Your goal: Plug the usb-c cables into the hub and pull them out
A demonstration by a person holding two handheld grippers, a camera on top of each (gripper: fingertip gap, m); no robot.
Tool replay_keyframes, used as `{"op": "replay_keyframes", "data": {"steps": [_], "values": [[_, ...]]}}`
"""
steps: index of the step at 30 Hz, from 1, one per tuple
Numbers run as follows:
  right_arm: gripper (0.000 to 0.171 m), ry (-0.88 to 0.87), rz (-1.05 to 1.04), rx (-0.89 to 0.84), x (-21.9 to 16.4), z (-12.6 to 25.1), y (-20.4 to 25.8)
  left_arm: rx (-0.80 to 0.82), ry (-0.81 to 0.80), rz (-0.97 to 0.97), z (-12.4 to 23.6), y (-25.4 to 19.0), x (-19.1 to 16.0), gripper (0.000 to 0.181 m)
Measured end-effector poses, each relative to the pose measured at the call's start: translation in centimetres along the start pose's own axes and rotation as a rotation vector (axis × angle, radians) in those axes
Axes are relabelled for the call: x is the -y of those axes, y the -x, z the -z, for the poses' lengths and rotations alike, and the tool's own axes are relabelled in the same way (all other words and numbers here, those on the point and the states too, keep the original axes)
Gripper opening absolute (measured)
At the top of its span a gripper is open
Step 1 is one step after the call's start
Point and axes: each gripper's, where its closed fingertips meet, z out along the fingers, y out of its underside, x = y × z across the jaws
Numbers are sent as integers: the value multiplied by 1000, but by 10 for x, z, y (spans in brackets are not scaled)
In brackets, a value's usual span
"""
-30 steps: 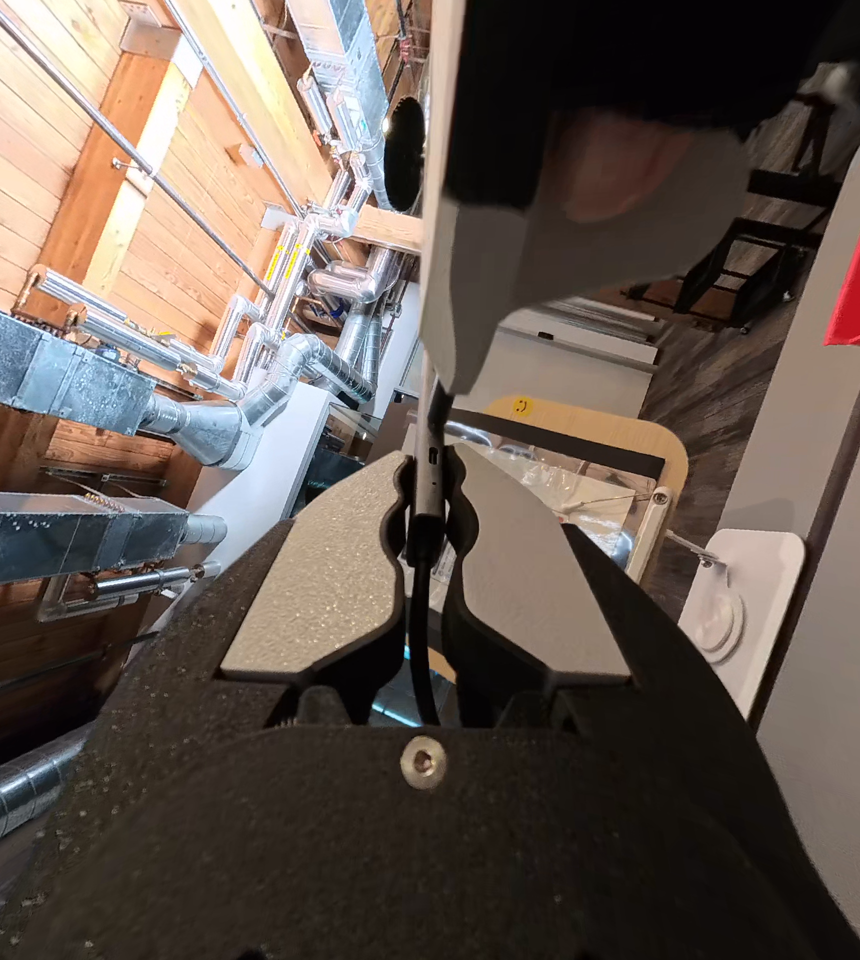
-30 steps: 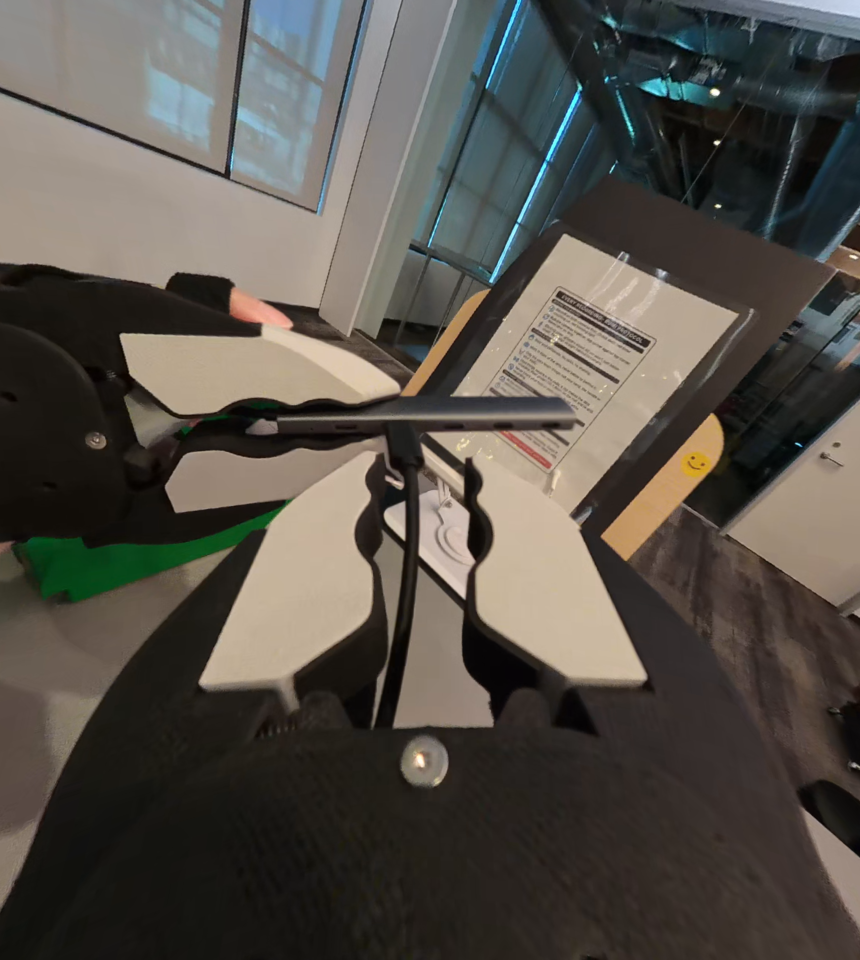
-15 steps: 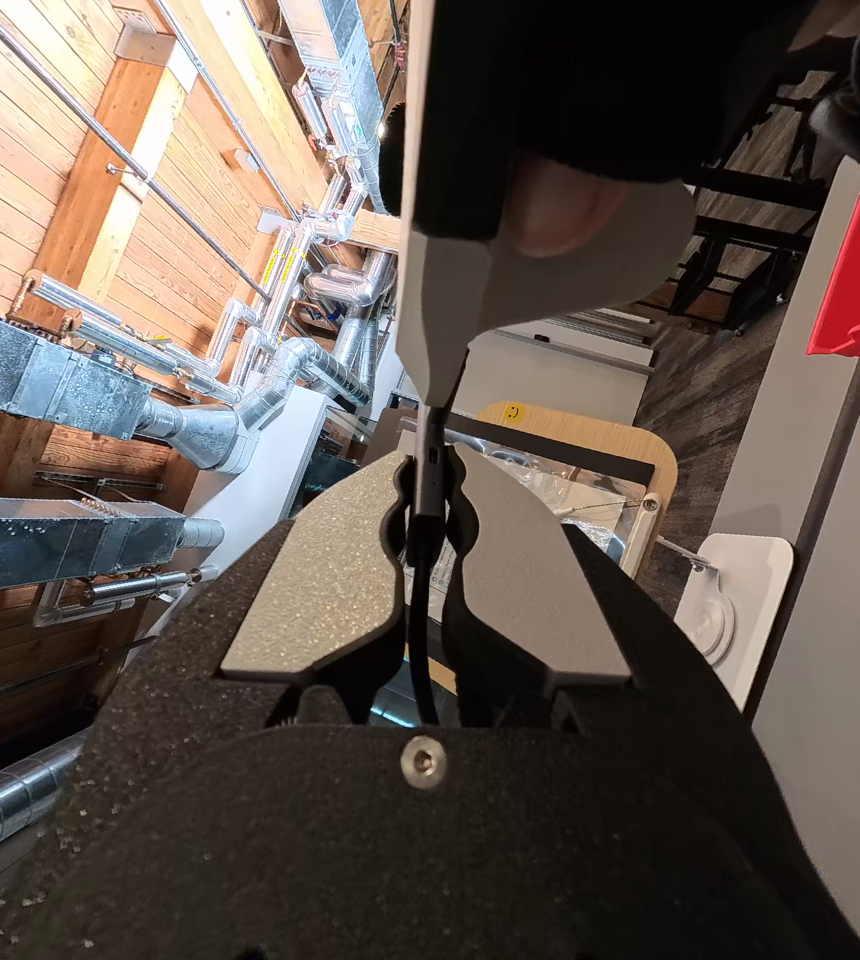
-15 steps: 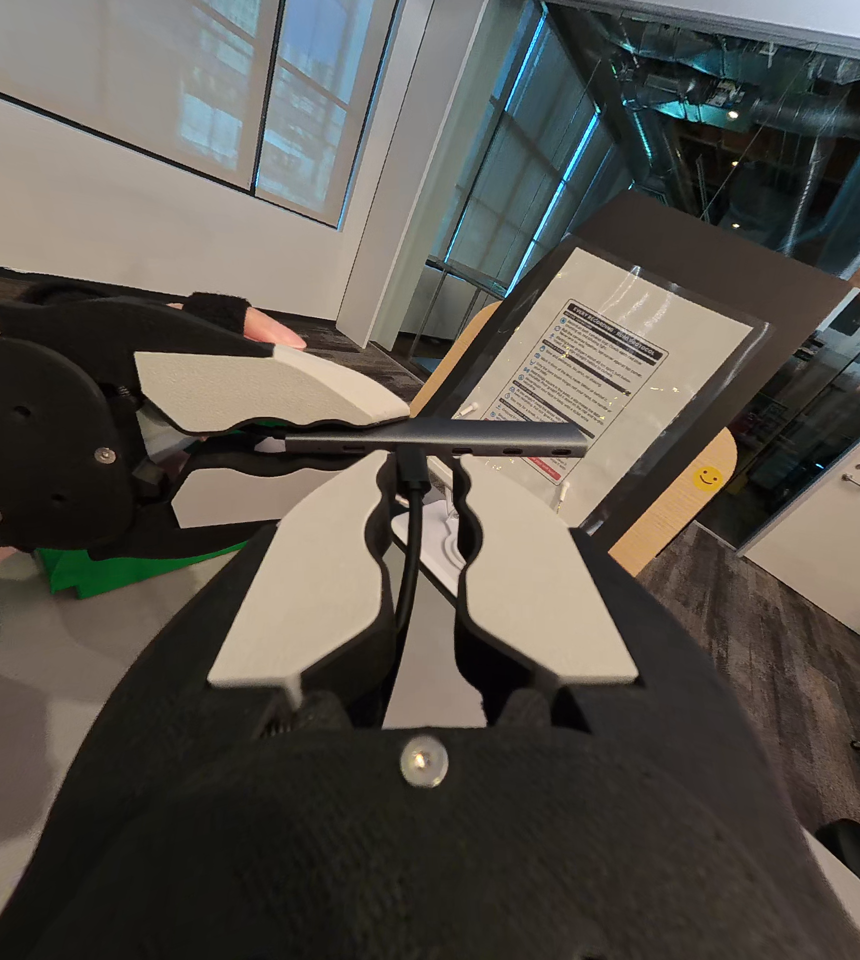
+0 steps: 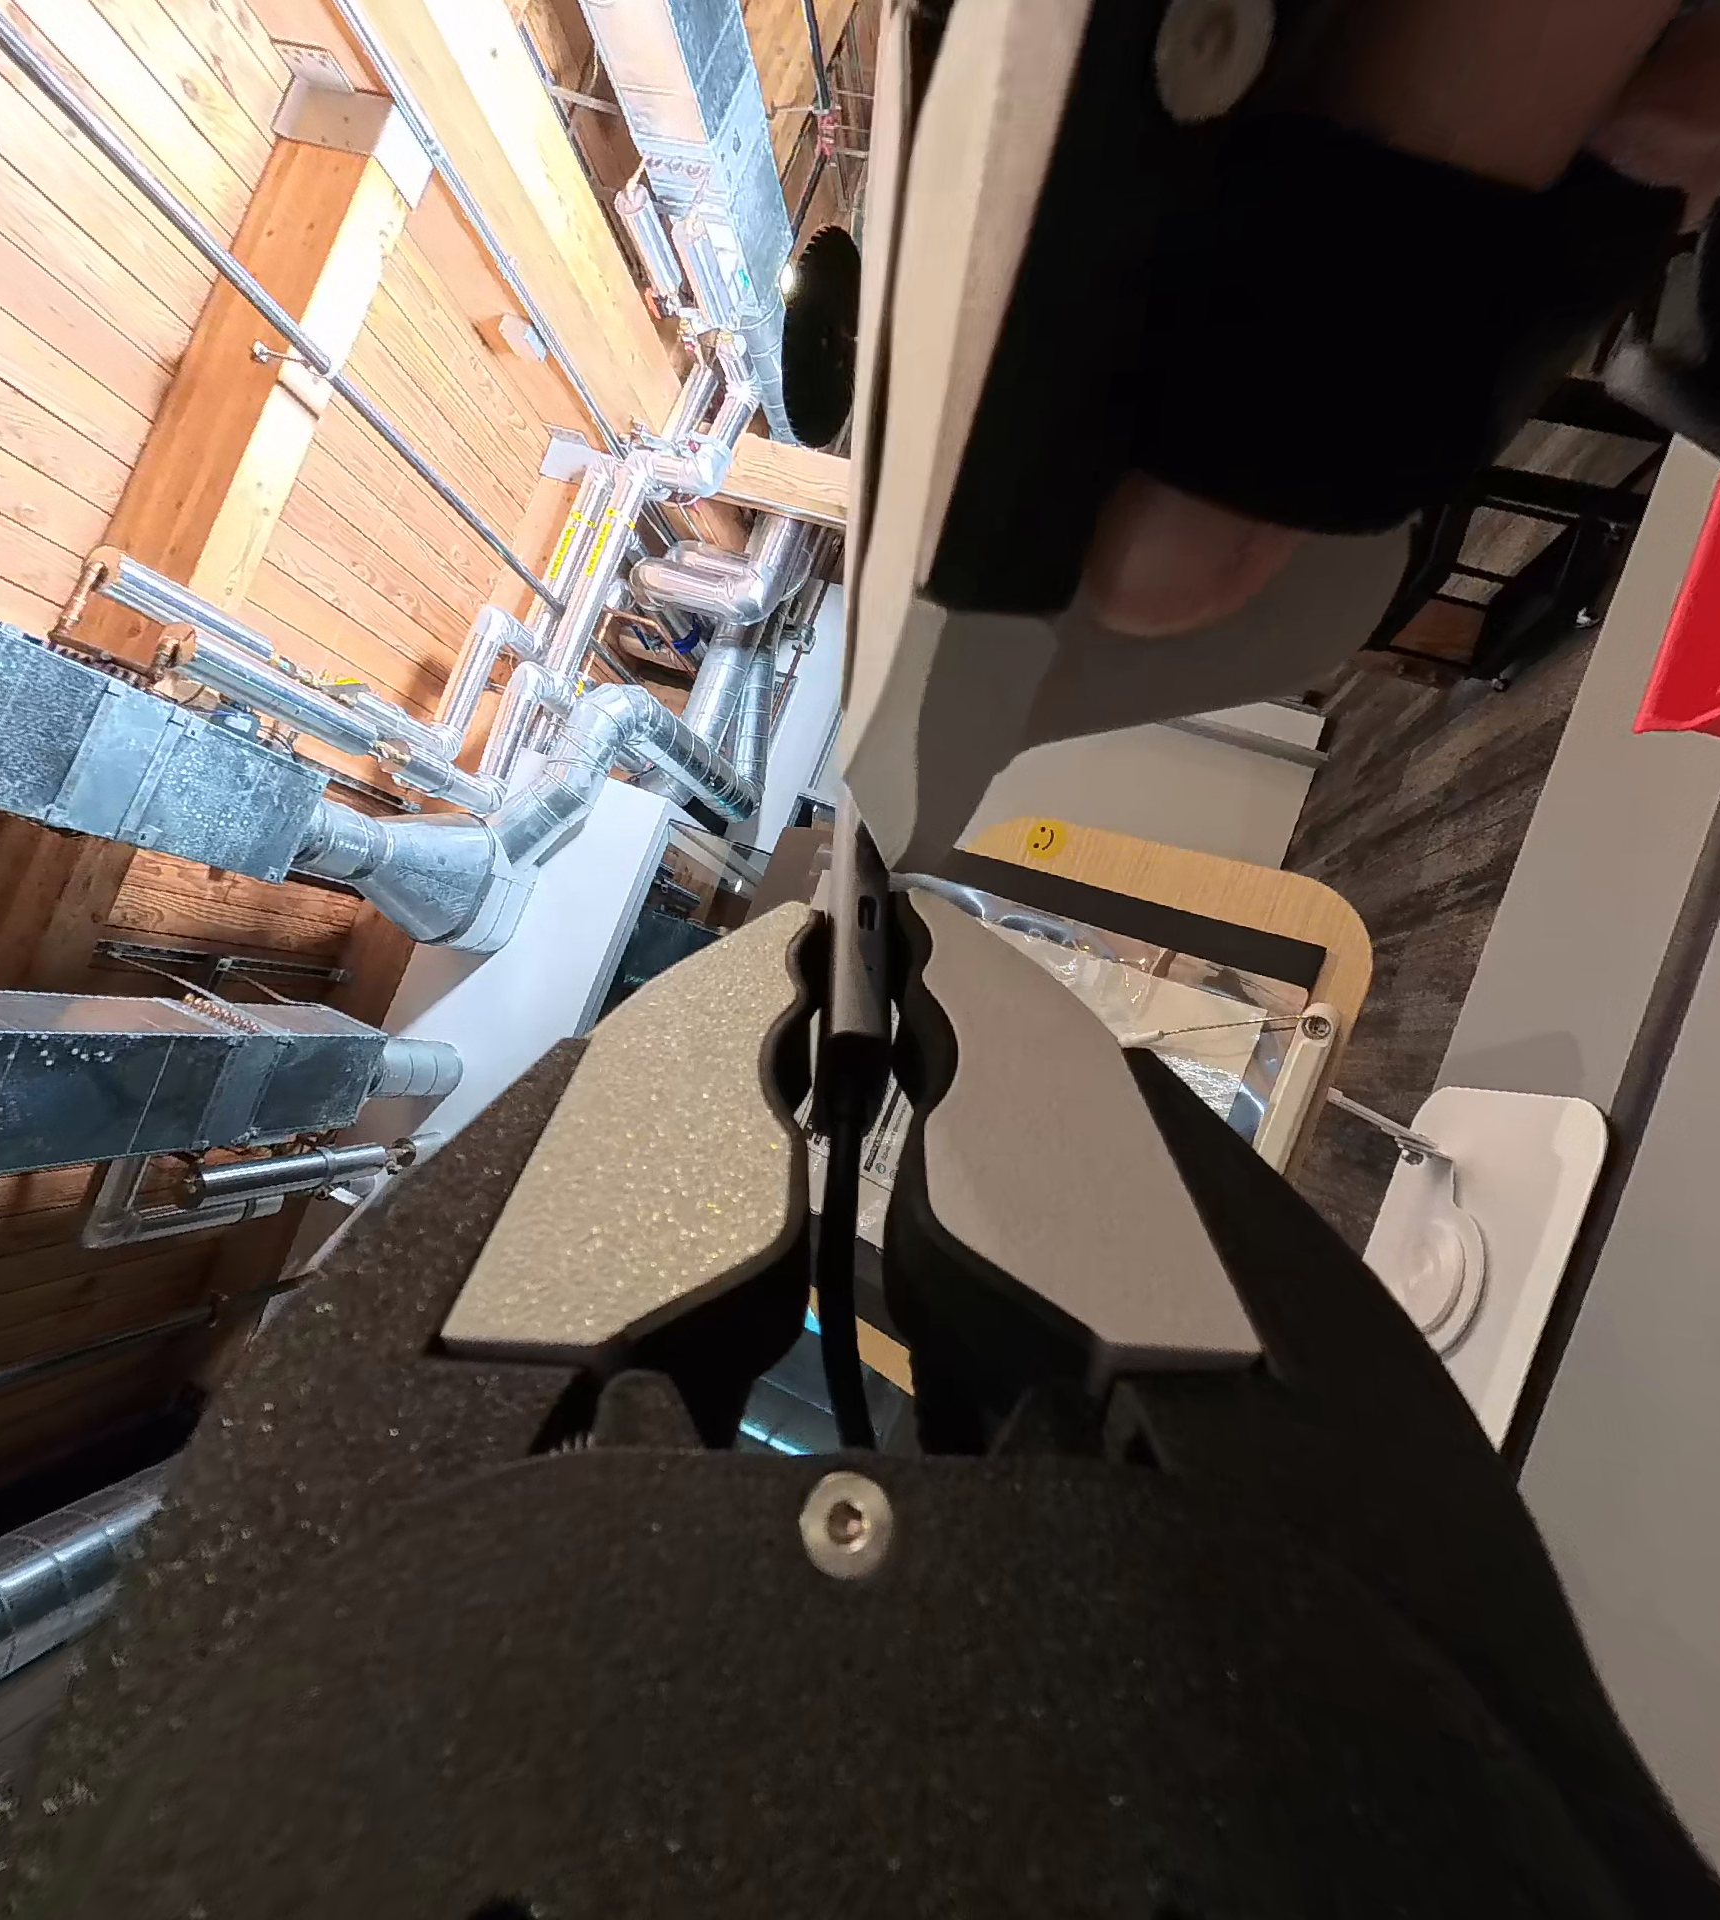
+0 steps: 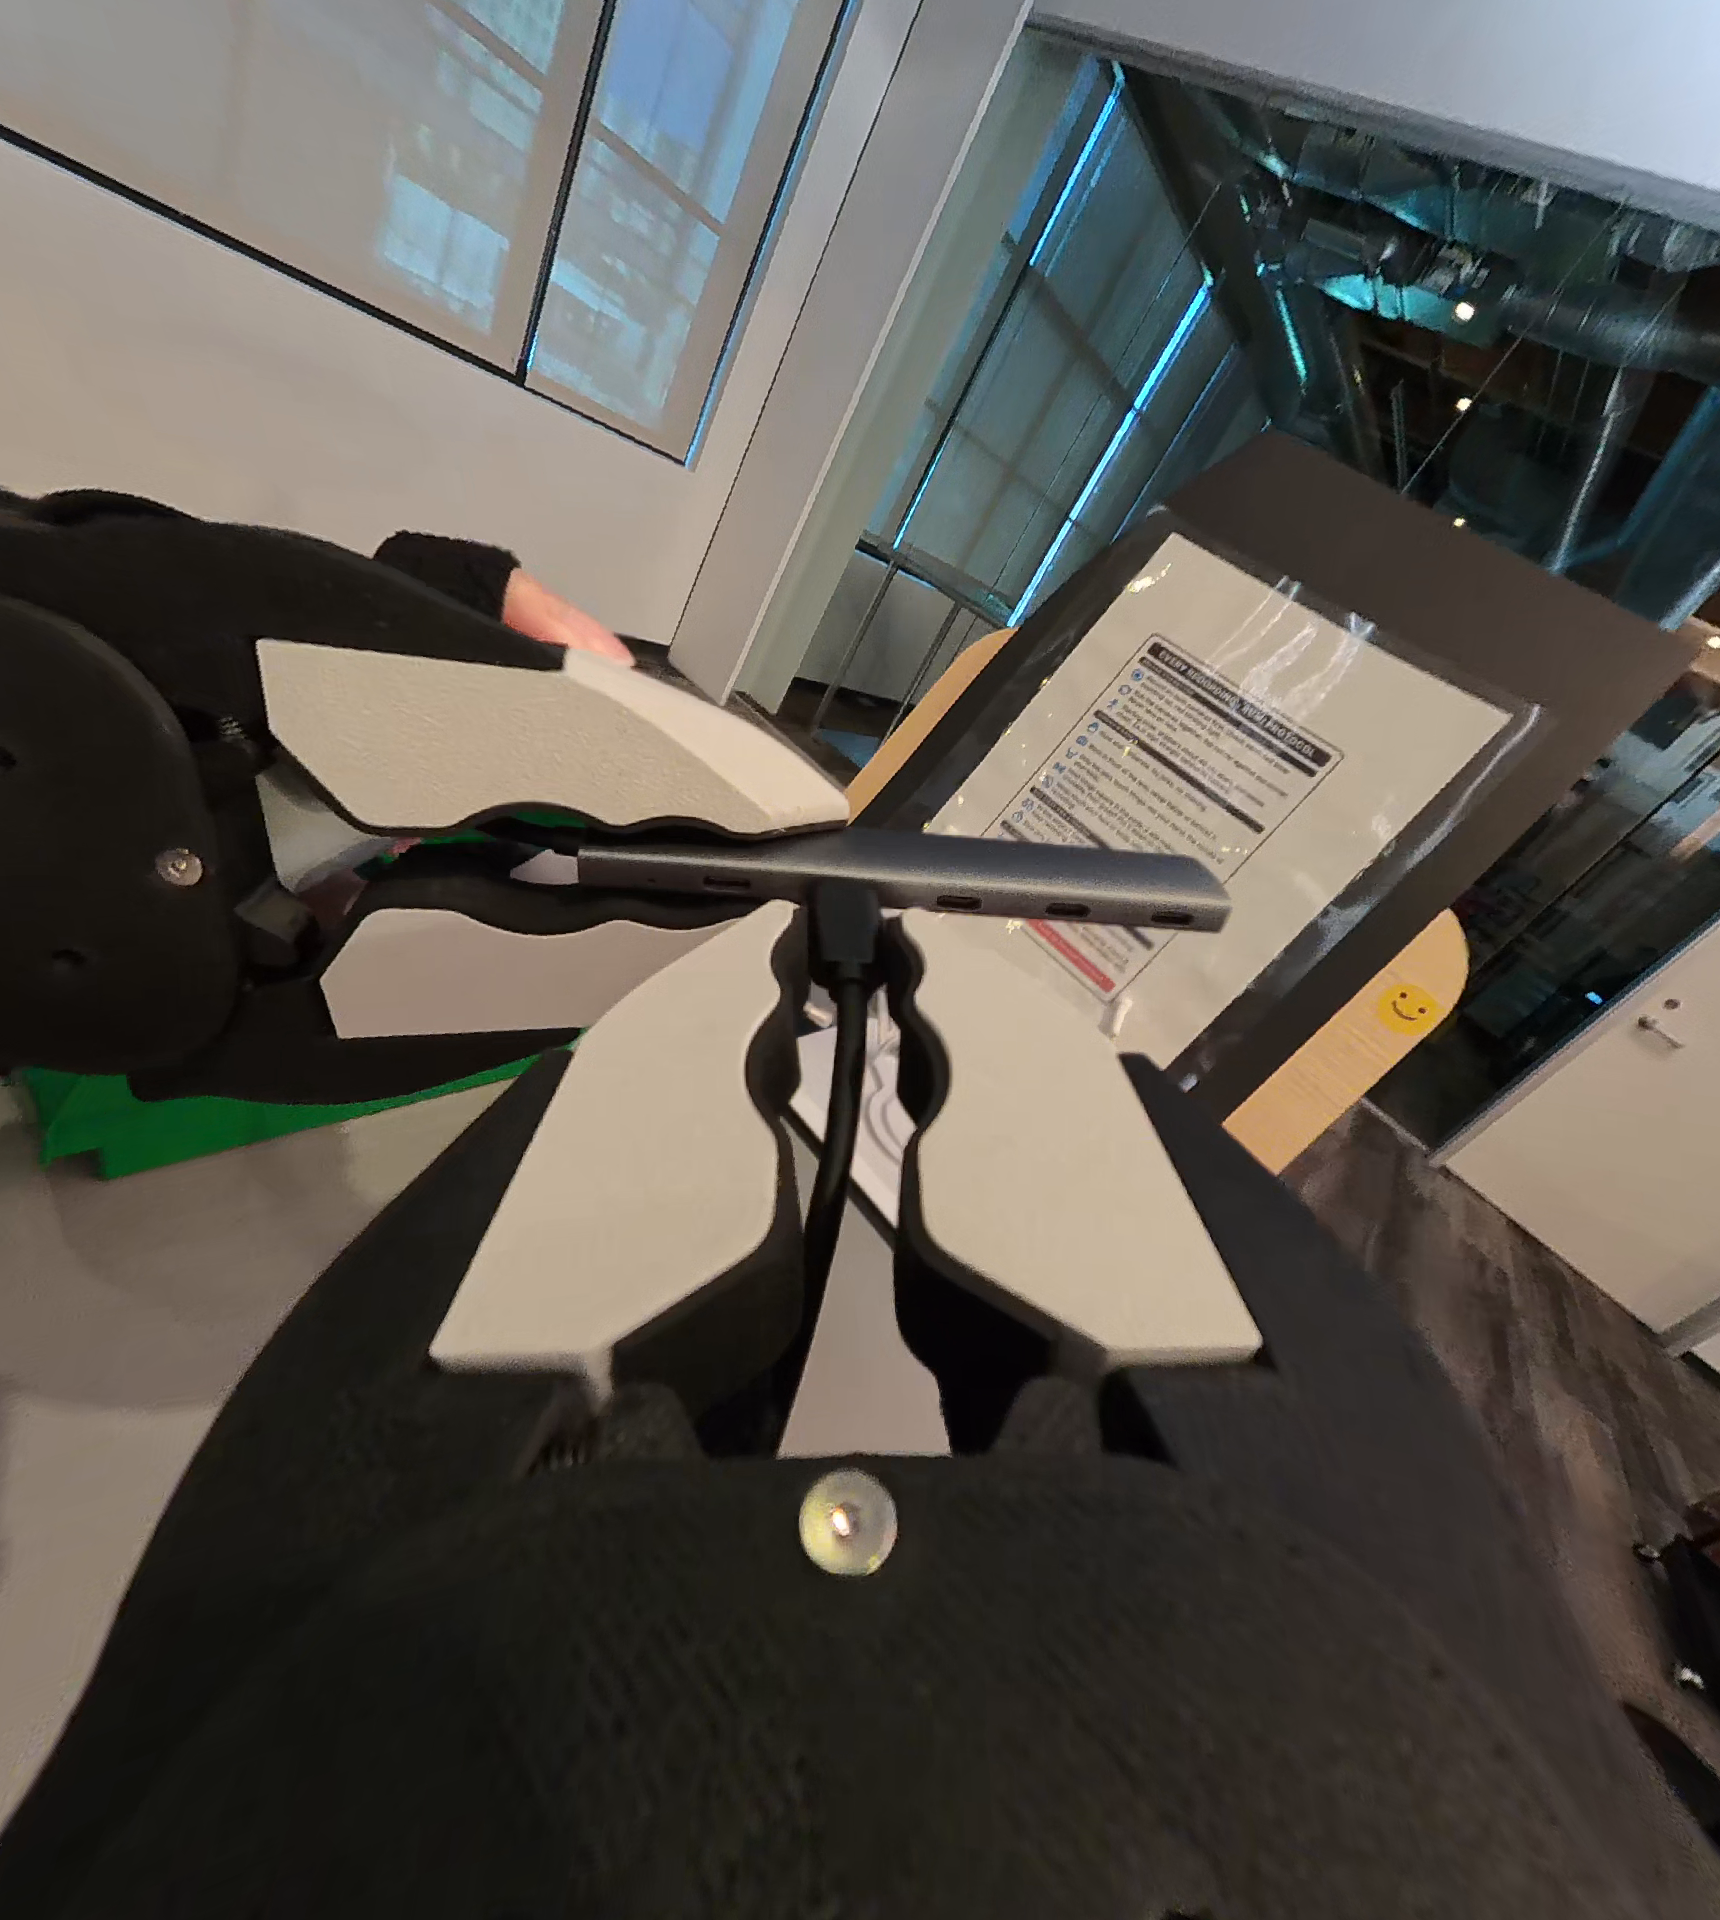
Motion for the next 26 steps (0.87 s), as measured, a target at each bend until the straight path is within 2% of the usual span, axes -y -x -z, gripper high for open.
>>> {"op": "replay_keyframes", "data": {"steps": [9, 14, 17, 21, 24, 26], "values": [[14, -18, 10, -35, -1, -3, -2, -9, 21, 70, -3, 0, -6, 10], [14, -29, 21, -34, 2, -2, -1, -11, -32, 106, -2, 2, -2, 11], [14, -27, 59, -80, 1, -1, -6, -89, -36, 281, -3, 1, -2, 17], [14, -34, 130, -169, -1, 2, -21, -267, -109, 483, 4, -2, 7, 38], [14, -73, 159, -197, 0, 3, -25, -419, -118, 761, 7, -1, 7, 49], [14, -97, 167, -212, 2, 2, -24, -460, -145, 952, 6, 4, 6, 46]]}}
